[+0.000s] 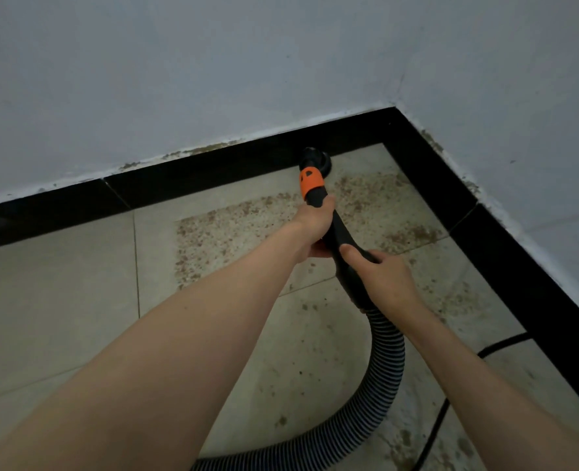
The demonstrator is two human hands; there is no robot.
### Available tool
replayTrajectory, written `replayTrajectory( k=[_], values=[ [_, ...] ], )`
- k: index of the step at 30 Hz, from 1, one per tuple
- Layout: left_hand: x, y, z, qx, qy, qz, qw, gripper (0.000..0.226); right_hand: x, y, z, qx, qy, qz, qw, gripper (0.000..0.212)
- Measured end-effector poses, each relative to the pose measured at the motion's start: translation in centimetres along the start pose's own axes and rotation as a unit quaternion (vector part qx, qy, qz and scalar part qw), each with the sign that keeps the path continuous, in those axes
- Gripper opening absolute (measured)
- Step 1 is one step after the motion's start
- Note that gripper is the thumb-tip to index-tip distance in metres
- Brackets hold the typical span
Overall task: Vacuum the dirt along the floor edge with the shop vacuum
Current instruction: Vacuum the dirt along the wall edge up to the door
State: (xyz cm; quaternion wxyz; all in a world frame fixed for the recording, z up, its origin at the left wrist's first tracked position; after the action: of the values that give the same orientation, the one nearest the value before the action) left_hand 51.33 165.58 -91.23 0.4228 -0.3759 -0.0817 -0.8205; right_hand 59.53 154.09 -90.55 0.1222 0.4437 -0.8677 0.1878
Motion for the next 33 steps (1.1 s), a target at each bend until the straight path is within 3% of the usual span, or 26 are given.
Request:
replayTrajectory(
  k=[5,13,21,27,33],
  values=[
    [-1.3,0.8,0.8,-0.038,0.009,0.010,0.999,0.053,-1.0,-0.1,0.3,0.002,-0.006,0.033,0.999,0.042],
    [-1.0,-1.5,-0.5,-0.053,0.024,0.034,0.998,0.053,-0.2,2.4,0.5,0.009,-0.011,0.010,1.000,0.039],
    [2.2,-8.6,-5.1,-0.014,0.009,0.070,0.997,0.036,4.0,8.8,0.7,0.011,0.005,-0.042,0.999,0.034],
    [5.0,-15.1,-9.3,0.001,-0.014,0.095,0.995,0.043,7.5,15.2,0.0,0.044,-0.008,-0.086,0.995,0.032],
    [8.1,-20.5,-14.3,0.091,-0.027,0.140,0.986,0.040,10.8,20.5,-0.7,0.096,-0.035,-0.152,0.983,0.034]
  ],
)
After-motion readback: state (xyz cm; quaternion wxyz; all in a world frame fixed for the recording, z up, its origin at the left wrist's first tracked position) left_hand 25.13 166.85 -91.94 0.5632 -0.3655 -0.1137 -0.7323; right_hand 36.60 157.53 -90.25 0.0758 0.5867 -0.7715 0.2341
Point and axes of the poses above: each hand's wrist, its own x-axis away from the middle knuckle, its own y-axis out of the palm, z = x × y, the point moved 8 cm from there along -x, towards the middle knuckle, and after that the axes turned 11 degrees about -x, right-handed, at the moved point
